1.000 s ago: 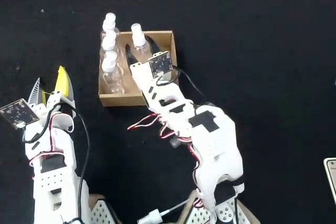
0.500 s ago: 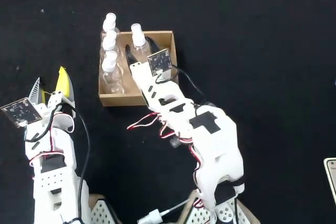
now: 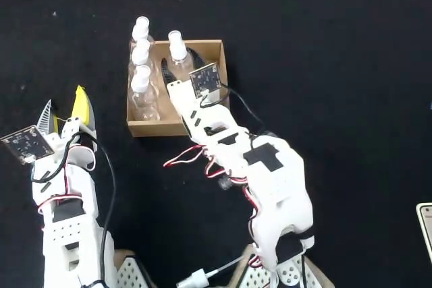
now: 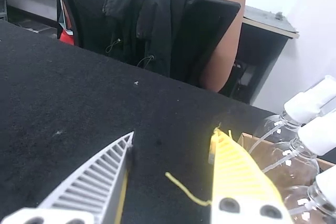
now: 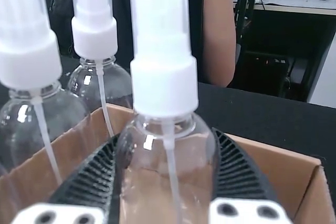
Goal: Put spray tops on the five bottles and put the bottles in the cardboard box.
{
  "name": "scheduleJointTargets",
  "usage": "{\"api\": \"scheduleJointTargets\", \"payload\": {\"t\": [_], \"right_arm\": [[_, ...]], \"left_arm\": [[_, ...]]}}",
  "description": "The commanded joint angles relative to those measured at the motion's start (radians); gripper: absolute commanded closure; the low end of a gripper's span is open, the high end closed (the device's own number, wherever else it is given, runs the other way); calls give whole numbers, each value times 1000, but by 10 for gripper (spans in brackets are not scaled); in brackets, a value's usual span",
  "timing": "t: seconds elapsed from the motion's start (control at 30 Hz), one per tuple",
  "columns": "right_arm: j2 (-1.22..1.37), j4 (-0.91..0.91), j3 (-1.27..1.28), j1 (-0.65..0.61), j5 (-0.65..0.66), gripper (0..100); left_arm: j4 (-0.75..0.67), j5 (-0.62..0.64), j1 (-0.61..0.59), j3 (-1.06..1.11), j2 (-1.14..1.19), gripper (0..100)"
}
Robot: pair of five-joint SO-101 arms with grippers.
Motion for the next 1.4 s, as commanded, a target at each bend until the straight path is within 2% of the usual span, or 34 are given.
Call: {"api": "scheduleJointTargets", "payload": {"t": [0.0,0.1,0.3,0.43,0.7,1.03,1.37], "right_arm": [[-65,21,-5,-23,6,855],[-65,21,-4,-35,61,837],[-65,23,-4,-48,155,662],[-65,12,1,-44,153,606],[-65,9,-1,-43,152,599],[-68,-107,36,-43,150,599],[-259,-100,119,-31,133,599]], "left_arm": [[-23,-6,7,8,-2,791],[-23,-6,7,10,-2,791],[-23,-9,7,19,-3,791],[-23,-11,7,19,-3,791],[-23,-14,7,19,-3,791],[-23,-14,7,19,-3,791],[-23,-14,7,19,-3,791]]}}
